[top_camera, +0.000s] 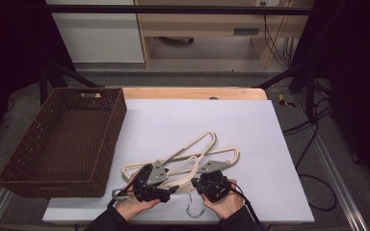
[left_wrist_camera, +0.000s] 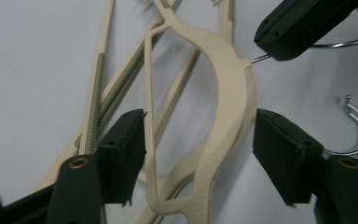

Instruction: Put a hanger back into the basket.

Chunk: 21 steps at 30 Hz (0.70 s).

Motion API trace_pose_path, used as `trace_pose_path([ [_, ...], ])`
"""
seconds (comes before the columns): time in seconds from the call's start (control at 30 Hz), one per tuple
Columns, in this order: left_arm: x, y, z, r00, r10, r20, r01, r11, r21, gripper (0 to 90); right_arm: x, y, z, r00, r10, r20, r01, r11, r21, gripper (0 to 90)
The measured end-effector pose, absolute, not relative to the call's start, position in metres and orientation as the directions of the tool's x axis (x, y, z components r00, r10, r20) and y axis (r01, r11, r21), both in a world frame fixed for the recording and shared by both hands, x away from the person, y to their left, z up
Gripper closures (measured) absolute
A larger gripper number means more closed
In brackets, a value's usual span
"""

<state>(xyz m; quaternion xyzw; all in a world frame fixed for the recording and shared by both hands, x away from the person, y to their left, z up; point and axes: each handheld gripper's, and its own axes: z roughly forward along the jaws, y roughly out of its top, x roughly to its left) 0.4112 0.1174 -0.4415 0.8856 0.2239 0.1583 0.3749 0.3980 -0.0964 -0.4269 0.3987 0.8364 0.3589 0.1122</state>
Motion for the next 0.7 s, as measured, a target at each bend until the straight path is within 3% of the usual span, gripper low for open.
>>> trace_pose_path([
  [0.23,0.412,0.104,-0.448,0.857,0.488,0.165,0.248,-0.671,0.698,48.7,0.398,-0.097,-0.424,-0.668,0.739,0.086,0.573,0.437,0.693,89.0],
  [0.53,0.408,0.096,-0.449,0.870,0.438,0.228,0.201,-0.735,0.648,68.6,0.399,-0.098,-0.423,-0.678,0.731,0.082,0.562,0.443,0.699,88.9],
  [0.7,0.407,0.093,-0.450,0.867,0.434,0.244,0.197,-0.750,0.631,69.7,0.399,-0.097,-0.423,-0.669,0.739,0.082,0.571,0.440,0.693,88.7],
])
